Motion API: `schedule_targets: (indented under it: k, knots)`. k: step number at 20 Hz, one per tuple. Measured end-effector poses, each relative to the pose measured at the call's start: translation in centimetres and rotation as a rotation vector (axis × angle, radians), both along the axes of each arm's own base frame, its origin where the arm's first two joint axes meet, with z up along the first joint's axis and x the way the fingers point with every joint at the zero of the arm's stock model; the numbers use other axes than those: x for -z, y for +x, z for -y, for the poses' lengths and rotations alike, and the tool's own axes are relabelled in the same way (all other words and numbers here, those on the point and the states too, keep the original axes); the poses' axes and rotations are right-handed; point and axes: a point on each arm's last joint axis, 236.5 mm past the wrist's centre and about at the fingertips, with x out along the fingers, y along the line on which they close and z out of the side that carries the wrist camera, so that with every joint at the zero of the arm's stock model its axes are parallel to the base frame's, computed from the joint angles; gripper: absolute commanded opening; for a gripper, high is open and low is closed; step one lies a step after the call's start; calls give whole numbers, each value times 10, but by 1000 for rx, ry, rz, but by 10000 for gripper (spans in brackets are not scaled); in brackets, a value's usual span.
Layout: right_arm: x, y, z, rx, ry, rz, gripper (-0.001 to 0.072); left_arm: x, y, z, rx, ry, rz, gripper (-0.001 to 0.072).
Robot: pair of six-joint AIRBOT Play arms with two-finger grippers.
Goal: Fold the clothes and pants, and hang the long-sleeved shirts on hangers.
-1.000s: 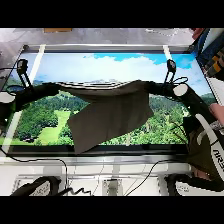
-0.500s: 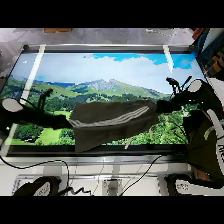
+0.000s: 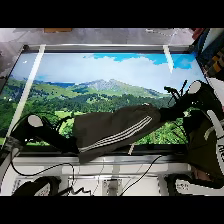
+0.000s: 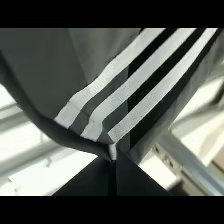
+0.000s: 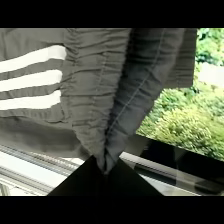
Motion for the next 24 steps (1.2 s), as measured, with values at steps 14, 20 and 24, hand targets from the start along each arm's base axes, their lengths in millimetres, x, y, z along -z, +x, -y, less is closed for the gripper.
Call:
schedule_targets:
  k: [14,20,24]
  knots:
    - [27,66,15,51,-50,250,665,-13,-33,44,122,-104,-46,705]
    - [64,75,15,15,-37,155,682,-11,-28,46,112,-105,-24,705]
    - [75,89,20,15,-47,159,673,-11,-27,47,109,-104,-21,705]
